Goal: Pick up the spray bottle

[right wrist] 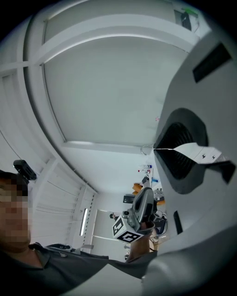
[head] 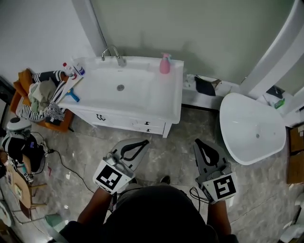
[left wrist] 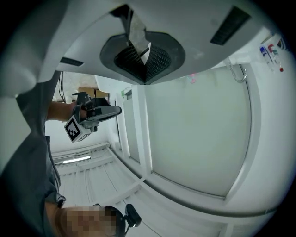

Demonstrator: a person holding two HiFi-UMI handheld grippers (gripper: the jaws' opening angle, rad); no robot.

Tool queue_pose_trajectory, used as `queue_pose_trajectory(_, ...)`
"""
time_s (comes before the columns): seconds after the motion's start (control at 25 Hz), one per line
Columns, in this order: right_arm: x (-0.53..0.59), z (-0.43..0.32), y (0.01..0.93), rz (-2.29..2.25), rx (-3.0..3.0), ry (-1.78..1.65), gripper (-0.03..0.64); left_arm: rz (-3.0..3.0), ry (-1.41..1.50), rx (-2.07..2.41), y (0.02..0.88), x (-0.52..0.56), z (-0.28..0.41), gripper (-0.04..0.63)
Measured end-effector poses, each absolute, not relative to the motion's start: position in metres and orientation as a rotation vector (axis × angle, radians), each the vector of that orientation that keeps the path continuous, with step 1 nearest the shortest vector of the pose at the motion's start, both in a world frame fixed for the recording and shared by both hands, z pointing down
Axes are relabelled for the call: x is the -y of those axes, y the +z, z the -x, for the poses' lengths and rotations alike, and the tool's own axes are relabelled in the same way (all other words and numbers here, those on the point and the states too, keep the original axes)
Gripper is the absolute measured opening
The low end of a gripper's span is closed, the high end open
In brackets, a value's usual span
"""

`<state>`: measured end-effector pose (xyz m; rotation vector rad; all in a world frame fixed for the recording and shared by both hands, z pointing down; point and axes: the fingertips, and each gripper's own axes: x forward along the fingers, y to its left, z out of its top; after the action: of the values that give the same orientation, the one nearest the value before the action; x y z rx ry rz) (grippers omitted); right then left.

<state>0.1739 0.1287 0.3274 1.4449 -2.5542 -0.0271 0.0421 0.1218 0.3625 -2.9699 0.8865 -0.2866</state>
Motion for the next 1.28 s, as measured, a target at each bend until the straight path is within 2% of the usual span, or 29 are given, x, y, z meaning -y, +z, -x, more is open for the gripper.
queue_pose_trajectory(0.36, -0.129, -0.186, 0.334, -1.411, 2.592, -0.007, 0.009, 2.952, -0.355, -0.981, 0.37, -0.132, -0.038, 0.003)
queue_pose_trajectory(0.6, -0.124, -0.177, 0.336, -1.474, 2.544, 0.006, 0.009, 2.971, -0.338, -0.88, 0.37, -0.124, -0.032, 0.005)
queue_pose_trajectory(1.28, -0.104, -0.08, 0.328, -1.583, 2.382, -0.011, 0.009, 3.022, -0.237, -0.666, 0.368, -0.082, 0.058, 0.004)
